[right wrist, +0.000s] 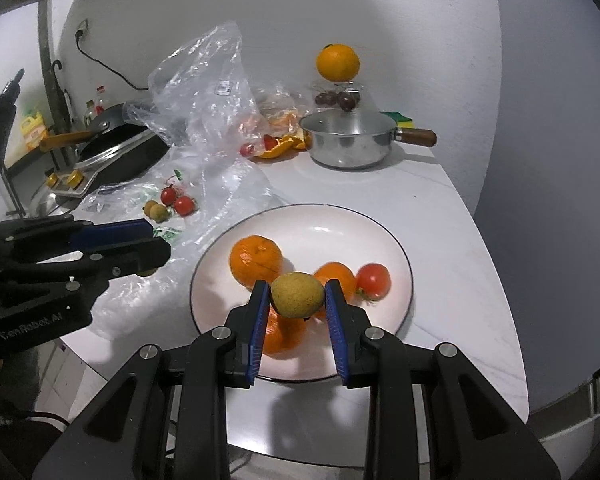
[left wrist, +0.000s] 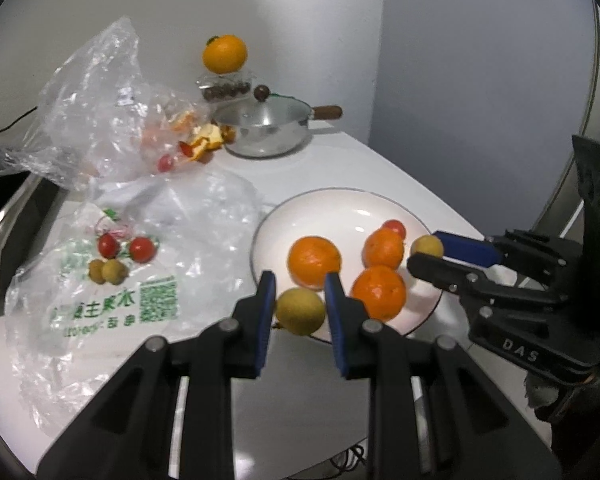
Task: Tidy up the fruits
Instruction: 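Carry both held yellow fruits over the white plate, then lower both yellow fruits onto the plate and open both tools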
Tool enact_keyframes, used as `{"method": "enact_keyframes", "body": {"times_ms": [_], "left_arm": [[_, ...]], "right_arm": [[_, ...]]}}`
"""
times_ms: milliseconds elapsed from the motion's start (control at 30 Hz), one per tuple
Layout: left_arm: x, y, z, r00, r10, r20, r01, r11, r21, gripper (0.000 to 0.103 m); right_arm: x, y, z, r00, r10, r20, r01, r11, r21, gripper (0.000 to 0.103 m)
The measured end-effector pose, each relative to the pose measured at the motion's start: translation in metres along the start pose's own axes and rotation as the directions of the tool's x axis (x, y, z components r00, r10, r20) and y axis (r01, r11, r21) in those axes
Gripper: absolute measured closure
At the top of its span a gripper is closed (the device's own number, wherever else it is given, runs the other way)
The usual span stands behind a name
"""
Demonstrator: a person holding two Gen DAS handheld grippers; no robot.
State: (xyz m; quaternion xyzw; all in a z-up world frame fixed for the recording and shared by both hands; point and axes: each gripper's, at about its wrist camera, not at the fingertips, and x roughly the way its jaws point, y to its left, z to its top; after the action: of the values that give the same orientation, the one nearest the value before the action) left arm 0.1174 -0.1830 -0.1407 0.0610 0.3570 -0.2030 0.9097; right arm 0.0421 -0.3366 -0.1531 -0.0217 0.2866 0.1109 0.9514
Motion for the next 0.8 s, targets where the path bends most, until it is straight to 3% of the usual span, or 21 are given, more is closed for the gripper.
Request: {"method": "enact_keyframes", "body": {"times_ms": [800], "left_arm": [[0.038, -0.014, 0.001, 0.996, -0.043, -0.074, 0.042, 0.999, -0.018, 0.076]], "right_arm": [[0.012, -0.020, -0.014, 0.998, 0.002, -0.065, -0.001, 1.000, 0.013, 0.073]]}}
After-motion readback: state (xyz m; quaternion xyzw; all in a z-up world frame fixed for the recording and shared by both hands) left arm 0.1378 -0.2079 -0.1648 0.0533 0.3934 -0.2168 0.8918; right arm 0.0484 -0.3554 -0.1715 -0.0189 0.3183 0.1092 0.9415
